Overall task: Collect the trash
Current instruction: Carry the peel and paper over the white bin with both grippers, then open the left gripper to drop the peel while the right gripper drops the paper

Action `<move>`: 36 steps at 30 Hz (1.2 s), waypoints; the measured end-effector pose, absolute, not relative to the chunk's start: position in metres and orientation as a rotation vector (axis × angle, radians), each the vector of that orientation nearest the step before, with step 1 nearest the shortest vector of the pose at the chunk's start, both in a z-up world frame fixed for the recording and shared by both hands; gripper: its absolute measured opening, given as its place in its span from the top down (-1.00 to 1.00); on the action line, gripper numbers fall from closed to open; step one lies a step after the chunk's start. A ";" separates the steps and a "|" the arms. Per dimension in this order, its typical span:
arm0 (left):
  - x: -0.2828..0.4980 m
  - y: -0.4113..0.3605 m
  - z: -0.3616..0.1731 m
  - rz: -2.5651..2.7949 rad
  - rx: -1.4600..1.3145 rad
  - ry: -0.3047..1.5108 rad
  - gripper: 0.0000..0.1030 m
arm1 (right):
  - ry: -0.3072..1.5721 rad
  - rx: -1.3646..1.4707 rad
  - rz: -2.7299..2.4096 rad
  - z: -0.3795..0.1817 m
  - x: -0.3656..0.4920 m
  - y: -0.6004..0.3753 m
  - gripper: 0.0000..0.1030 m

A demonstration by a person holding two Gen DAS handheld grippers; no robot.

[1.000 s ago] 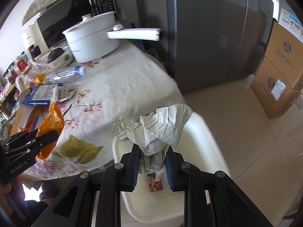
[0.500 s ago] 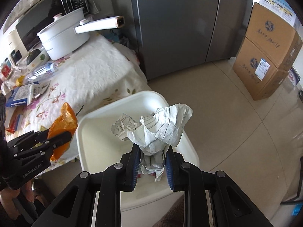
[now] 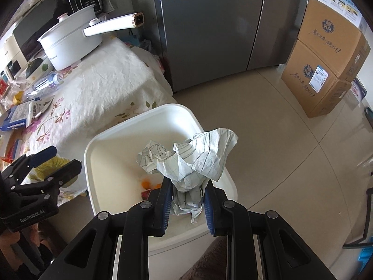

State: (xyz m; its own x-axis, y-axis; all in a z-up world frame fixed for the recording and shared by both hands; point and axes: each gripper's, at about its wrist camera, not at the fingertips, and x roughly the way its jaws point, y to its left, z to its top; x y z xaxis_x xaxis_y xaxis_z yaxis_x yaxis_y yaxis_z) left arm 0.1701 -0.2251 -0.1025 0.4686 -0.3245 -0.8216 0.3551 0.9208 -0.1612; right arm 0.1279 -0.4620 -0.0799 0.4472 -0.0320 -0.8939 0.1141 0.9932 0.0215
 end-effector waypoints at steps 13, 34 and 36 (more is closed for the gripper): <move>0.168 -0.210 -0.098 -0.378 0.021 1.006 -0.70 | 1.090 0.108 -0.107 -0.078 0.129 -0.460 -0.48; 0.171 -0.192 -0.089 -0.310 0.003 0.985 -0.98 | 1.091 0.110 -0.114 -0.071 0.138 -0.449 -0.67; 0.172 -0.185 -0.087 -0.295 -0.014 0.989 -0.98 | 1.088 0.101 -0.114 -0.069 0.141 -0.443 -0.70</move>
State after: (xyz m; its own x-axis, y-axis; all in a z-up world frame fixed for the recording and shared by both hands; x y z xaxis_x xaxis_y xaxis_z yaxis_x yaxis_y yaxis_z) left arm 0.1723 -0.1847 -0.0868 0.5134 -0.2515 -0.8205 0.2391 0.9602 -0.1446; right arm 0.1406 -0.4428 -0.0686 0.4594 -0.0426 -0.8872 0.1418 0.9896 0.0259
